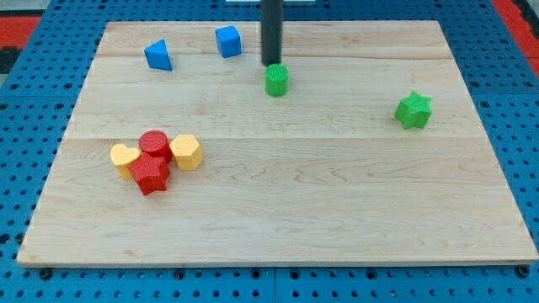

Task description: Push the green circle towards the green star

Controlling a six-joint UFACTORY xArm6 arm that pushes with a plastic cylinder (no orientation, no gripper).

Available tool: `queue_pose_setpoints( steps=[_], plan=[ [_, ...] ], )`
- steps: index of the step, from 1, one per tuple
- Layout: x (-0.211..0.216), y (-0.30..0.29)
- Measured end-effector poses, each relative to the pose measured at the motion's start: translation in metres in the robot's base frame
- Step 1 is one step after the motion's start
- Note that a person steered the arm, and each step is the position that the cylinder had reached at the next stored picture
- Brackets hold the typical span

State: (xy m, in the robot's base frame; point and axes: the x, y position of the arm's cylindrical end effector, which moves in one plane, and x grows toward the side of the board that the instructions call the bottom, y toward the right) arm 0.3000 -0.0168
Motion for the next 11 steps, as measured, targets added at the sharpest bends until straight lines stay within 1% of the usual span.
queue_pose_setpoints(
  steps=[2, 3, 4, 5, 7, 8, 9, 10, 11],
  plan=[
    [0.092, 0.057],
    [0.088, 0.015],
    [0.140, 0.052],
    [0.143, 0.108],
    [0.131, 0.001],
    [0.115, 0.066],
    [0.115, 0.115],
    [0.104, 0.100],
    [0.099, 0.107]
  ],
)
